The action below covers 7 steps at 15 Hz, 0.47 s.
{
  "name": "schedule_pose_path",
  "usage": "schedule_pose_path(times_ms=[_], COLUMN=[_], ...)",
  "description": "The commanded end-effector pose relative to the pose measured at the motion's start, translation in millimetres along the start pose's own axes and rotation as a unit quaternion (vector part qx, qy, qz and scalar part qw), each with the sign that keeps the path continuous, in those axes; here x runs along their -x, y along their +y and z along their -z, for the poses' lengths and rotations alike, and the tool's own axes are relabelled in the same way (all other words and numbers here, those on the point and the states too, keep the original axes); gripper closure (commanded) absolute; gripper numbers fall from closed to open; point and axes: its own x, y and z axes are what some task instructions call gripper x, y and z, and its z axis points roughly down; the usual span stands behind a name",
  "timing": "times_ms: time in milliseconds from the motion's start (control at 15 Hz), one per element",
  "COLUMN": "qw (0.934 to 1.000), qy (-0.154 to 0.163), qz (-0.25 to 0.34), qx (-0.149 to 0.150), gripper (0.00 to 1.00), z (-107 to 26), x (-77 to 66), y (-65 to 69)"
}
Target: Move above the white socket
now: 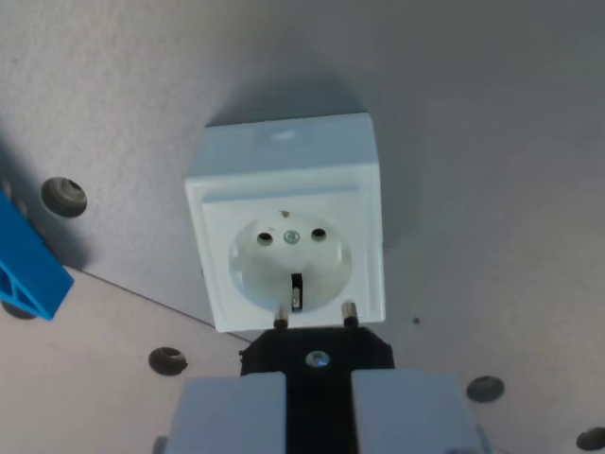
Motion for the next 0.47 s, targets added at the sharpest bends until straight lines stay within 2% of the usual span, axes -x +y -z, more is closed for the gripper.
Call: schedule_pose_path(times_ms=[67, 467], qw=[0.9973, 0.9976], qy=[0.039, 0.042], qz=[0.046, 0.038], qx=[0.040, 0.040], gripper=[1.00, 1.00], z=[-10.7, -19.0], x=[5.2, 9.4], y=[-4.7, -8.7])
